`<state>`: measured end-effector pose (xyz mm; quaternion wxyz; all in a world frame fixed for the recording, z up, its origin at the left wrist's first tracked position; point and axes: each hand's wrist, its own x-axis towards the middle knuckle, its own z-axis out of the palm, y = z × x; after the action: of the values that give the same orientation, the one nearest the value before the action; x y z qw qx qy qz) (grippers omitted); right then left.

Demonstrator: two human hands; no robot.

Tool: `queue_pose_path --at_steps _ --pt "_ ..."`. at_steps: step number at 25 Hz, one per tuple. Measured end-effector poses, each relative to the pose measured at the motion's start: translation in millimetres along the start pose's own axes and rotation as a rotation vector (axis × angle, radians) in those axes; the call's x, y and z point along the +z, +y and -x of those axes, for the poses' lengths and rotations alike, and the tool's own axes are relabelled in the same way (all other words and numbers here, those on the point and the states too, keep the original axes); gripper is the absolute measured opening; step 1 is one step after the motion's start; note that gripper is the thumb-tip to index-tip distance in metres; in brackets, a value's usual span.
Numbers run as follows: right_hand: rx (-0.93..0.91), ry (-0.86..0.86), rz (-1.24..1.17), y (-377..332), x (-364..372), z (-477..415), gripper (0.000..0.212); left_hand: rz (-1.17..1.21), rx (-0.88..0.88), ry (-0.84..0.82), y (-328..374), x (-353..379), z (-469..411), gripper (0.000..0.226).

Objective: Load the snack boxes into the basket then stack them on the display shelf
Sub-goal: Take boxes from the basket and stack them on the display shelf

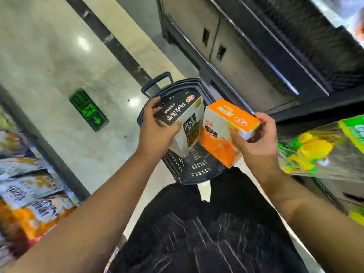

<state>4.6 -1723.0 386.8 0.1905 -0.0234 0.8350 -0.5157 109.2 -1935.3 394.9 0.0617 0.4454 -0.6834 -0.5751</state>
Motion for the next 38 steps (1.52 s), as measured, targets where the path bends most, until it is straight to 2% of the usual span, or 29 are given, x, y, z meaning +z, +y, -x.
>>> queue_pose_path --at_steps 3,9,13,18,24,27,30,31,34,38 --pt "-0.04 0.026 -0.06 -33.2 -41.8 29.2 0.072 0.018 0.099 -0.069 47.6 -12.2 27.7 0.067" --pt "-0.05 0.115 -0.296 -70.8 -133.2 70.1 0.061 0.053 0.211 -0.22 140.9 6.8 80.2 0.036" --pt "-0.035 0.181 -0.491 -75.2 -205.4 103.2 0.058 0.093 0.258 -0.336 178.7 37.5 126.7 0.035" --pt "-0.006 0.242 -0.651 -54.8 -315.7 151.9 0.057 0.13 0.293 -0.462 212.5 106.3 203.1 0.029" --pt "0.005 0.326 -0.788 -18.1 -435.3 207.2 0.043 0.128 0.328 -0.665 241.2 205.1 280.7 0.031" --pt "-0.011 0.379 -0.799 0.2 -480.6 231.6 0.058 0.105 0.339 -0.761 254.6 252.5 307.2 0.022" --pt "-0.019 0.463 -0.819 15.2 -508.6 249.6 0.1 0.082 0.401 -0.844 273.3 293.8 326.1 0.024" --pt "-0.019 0.494 -0.833 19.9 -516.7 255.3 0.104 0.076 0.418 -0.869 280.5 308.5 330.3 0.024" --pt "0.001 0.535 -0.863 30.8 -532.9 270.3 0.091 0.069 0.46 -0.93 303.3 351.7 336.6 0.018" --pt "0.044 0.627 -0.915 45.6 -545.5 278.8 0.108 0.048 0.531 -1.012 335.0 408.8 332.4 0.017"
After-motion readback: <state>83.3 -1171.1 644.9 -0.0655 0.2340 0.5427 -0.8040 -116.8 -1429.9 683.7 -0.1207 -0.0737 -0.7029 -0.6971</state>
